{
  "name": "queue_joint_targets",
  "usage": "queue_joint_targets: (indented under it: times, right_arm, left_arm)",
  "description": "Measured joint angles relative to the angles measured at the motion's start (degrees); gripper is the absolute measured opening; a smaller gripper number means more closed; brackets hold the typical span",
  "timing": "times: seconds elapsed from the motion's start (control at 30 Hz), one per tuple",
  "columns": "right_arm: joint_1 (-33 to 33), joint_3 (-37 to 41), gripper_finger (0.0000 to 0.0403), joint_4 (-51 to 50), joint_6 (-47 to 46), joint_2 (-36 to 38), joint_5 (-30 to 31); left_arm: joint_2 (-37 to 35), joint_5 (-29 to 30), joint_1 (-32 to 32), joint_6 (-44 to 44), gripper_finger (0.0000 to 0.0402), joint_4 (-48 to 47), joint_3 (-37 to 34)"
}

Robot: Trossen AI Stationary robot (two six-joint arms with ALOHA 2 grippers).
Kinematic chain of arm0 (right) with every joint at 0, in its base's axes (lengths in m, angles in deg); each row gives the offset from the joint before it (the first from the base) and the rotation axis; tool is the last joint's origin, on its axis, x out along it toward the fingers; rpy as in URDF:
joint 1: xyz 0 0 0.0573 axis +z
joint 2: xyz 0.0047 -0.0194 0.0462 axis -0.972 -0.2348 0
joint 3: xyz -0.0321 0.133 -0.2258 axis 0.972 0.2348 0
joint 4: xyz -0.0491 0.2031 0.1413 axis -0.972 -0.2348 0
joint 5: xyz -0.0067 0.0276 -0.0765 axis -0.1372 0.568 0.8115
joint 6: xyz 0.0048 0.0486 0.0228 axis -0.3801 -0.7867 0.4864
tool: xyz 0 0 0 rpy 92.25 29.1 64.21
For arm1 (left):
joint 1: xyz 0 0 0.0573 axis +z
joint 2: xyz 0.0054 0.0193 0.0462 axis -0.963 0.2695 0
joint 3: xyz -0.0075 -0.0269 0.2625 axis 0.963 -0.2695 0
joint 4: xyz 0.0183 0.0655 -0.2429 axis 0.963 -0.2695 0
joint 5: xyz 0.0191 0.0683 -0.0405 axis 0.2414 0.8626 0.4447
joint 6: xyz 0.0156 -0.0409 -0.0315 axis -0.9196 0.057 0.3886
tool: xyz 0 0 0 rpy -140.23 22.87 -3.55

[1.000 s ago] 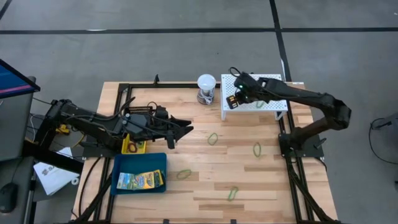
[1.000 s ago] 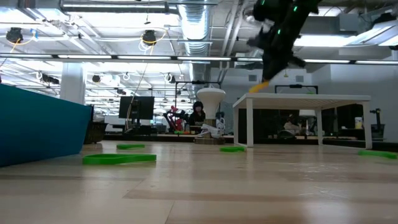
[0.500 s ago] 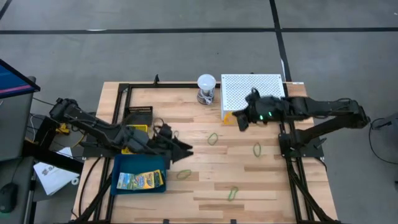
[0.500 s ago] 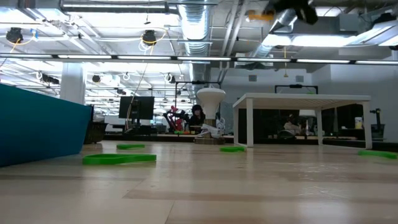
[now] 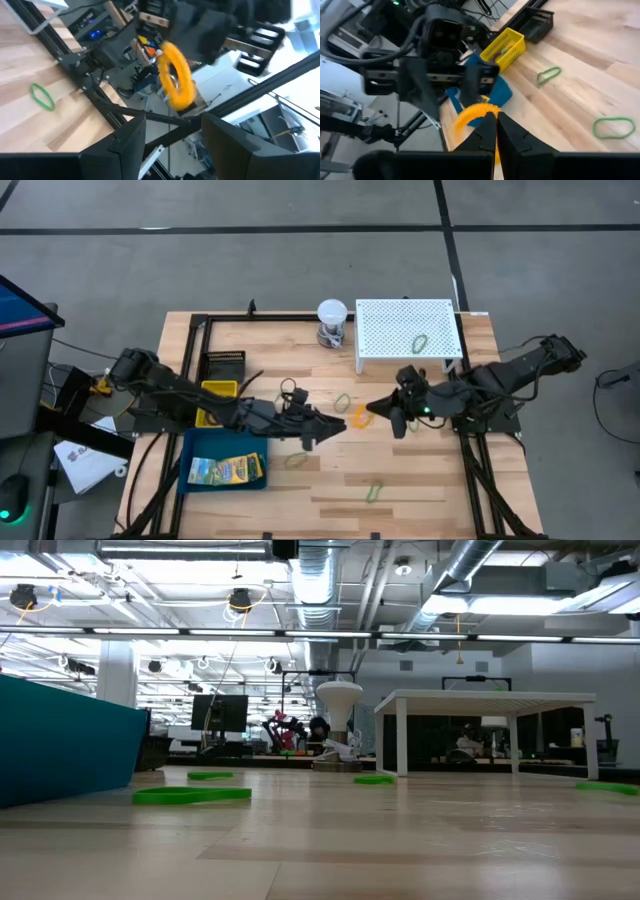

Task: Pick & Place Office Desk Supplies
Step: Put the yellow spring keychain into the yellow bin

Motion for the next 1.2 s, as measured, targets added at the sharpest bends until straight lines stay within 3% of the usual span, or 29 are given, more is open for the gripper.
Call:
queue_joint_targets:
  times: [0.3, 0.87, 1.2]
  right_arm:
    - [0.8, 0.0, 0.0, 1.9, -0.7, -1.5, 0.5]
    - [-4.0, 0.0, 0.0, 6.4, 2.6, -4.9, -4.1]
    - [-4.3, 0.0, 0.0, 7.6, 3.4, -5.3, -4.6]
  left_arm:
    - [0.4, -0.3, 1.6, -0.8, 0.0187, -0.2, 1.9]
    - [0.4, -0.4, 1.8, -0.8, 0.0188, -0.5, 1.9]
    - [0.4, -0.4, 1.4, -0.8, 0.0155, -0.9, 1.9]
